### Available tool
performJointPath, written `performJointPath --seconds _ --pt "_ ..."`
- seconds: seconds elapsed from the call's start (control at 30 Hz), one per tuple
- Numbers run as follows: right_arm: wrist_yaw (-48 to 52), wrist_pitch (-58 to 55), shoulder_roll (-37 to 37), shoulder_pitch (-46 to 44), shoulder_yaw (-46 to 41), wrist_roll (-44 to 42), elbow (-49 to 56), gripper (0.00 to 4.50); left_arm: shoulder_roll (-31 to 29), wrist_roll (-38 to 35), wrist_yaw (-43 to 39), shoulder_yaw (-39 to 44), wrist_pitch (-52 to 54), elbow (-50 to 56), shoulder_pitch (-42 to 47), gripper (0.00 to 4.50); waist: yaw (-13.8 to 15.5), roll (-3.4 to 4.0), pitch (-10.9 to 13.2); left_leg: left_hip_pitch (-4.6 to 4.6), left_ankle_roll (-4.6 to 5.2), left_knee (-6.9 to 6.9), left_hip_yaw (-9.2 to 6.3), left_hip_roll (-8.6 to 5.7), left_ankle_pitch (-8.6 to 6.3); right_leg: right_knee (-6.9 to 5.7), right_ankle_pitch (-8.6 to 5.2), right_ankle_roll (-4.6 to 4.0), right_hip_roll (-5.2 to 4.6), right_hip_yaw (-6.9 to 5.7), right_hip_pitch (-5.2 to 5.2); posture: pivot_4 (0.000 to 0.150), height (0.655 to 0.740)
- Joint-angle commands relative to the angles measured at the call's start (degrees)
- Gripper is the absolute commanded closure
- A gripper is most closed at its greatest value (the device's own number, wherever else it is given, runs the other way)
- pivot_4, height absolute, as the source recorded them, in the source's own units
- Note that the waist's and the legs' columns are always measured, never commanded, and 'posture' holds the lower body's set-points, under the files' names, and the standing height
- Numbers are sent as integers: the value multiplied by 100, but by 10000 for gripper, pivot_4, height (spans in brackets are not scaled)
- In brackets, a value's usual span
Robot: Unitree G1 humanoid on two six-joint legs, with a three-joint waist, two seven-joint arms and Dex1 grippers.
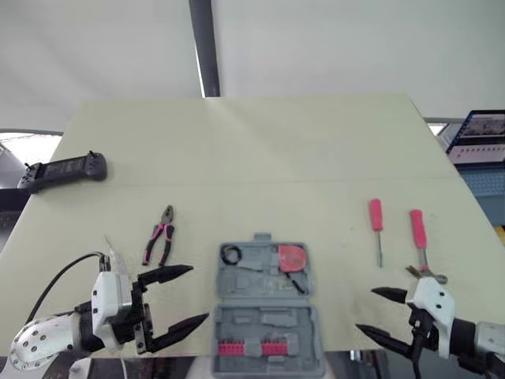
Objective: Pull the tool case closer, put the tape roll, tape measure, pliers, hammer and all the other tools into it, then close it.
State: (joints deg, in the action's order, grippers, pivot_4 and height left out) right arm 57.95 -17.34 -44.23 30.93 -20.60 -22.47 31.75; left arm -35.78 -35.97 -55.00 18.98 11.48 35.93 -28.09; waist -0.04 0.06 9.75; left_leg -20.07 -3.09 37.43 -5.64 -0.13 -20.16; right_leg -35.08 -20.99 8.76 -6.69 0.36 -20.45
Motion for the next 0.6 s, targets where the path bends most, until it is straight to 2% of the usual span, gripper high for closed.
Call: performJointPath --seconds 0.03,0.13,0.37,0.53,0.6 --pt "302 738 136 -240 -175 -443 527 158 190 38 350 257 31 155 -420 0 -17 -2 0 0 0 -1 -1 2 0 0 0 0 2 0 0 1500 7400" --pt "719 1114 -55 -314 -16 -359 462 158 415 298 652 436 -7 120 -925 0 -3 -5 1 1 1 0 1 2 -1 2 1 1 1 1 1 1500 7400" --pt "1195 1794 -184 -543 270 -211 -122 158 1019 172 1402 410 305 803 -1794 0 93 -34 9 -2 4 19 -1 -1 -3 6 2 3 0 0 10 1500 7400" --pt "1187 1842 -201 -809 390 -240 -403 158 1219 126 1920 438 543 1133 -1838 0 117 -29 10 -2 5 21 0 0 -5 7 2 2 1 1 10 1500 7400" --pt "1177 1859 -212 -906 390 -233 -550 158 1231 -293 2556 648 1087 1225 -1617 0 132 -29 10 -2 5 21 0 0 -5 7 2 2 1 1 10 1500 7400"
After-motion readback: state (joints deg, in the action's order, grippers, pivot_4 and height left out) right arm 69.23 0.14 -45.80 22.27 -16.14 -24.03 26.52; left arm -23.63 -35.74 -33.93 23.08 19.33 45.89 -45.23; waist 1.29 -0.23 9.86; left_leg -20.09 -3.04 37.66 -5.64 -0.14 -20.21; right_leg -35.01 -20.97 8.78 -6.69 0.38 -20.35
